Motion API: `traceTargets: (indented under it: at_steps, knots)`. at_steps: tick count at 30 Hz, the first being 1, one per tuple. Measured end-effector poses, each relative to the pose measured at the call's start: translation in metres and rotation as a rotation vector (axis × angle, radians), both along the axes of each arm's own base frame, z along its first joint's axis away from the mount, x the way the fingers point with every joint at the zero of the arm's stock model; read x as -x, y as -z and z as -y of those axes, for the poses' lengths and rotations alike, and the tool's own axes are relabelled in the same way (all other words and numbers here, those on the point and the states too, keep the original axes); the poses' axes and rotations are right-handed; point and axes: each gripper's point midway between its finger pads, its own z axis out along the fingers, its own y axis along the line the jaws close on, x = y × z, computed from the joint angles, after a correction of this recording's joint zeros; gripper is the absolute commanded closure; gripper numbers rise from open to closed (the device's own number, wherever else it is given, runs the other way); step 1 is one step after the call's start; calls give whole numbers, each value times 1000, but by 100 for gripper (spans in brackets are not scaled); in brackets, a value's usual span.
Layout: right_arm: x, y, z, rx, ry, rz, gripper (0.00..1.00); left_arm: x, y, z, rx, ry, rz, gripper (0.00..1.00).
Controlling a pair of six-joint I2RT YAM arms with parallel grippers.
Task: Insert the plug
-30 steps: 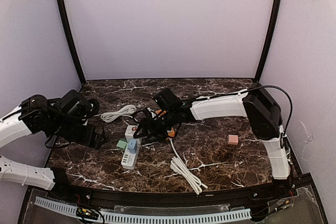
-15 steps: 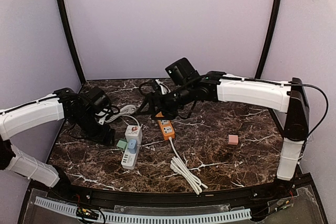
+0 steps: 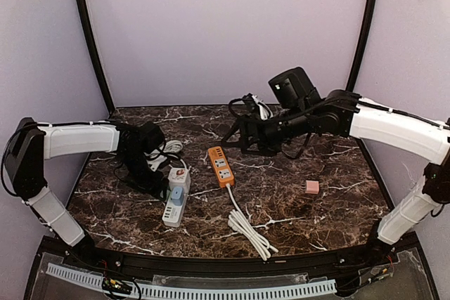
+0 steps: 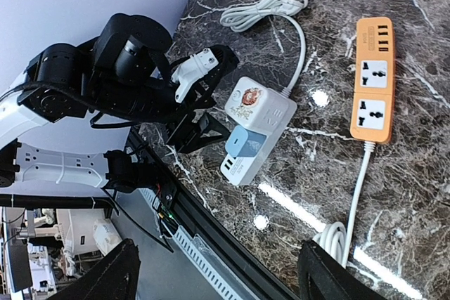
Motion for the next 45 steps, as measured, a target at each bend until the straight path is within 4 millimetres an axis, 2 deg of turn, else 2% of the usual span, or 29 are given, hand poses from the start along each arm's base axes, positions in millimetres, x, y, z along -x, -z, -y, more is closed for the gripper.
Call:
traceTargets:
  at_steps: [6, 14, 27, 35, 45]
  knots:
    - [4, 6, 20, 26, 47, -12, 24, -11, 11, 4, -4, 29, -10, 25]
    - [4, 10, 28, 48, 78, -26, 24, -19, 16, 8, 3, 46, -1, 30]
    - [1, 9, 26, 54, 82, -29, 24, -35, 29, -5, -46, 15, 12, 35]
    - [-2, 13, 22, 67, 80, -37, 24, -40, 27, 6, 9, 23, 25, 35]
    - [-5, 8, 17, 59, 77, -34, 25, -45, 28, 11, 32, 39, 45, 43]
